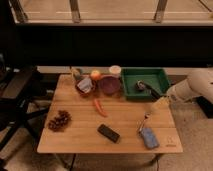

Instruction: Place eraser in paper cup

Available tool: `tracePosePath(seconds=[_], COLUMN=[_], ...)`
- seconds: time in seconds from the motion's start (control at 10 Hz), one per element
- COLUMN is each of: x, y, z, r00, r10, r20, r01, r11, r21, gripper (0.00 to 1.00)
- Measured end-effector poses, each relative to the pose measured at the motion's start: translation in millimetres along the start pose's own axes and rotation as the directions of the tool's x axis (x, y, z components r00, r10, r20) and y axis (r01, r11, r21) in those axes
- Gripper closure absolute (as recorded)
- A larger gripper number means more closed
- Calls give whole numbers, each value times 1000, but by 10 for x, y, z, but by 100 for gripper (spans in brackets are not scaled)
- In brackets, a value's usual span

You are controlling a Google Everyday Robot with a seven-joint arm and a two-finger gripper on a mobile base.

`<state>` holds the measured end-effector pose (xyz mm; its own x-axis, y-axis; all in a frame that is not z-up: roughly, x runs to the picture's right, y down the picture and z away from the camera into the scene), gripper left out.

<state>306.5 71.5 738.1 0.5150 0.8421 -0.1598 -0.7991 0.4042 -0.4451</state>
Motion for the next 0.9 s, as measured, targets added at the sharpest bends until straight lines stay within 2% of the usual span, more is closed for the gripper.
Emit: tracePosePath(seconds=[0.9], x=[-10], y=[33], z=[-7], r00=[1000], r10=[9], r20=[2], r01=[-9], r11=[1000], r21=[2], gripper=[20])
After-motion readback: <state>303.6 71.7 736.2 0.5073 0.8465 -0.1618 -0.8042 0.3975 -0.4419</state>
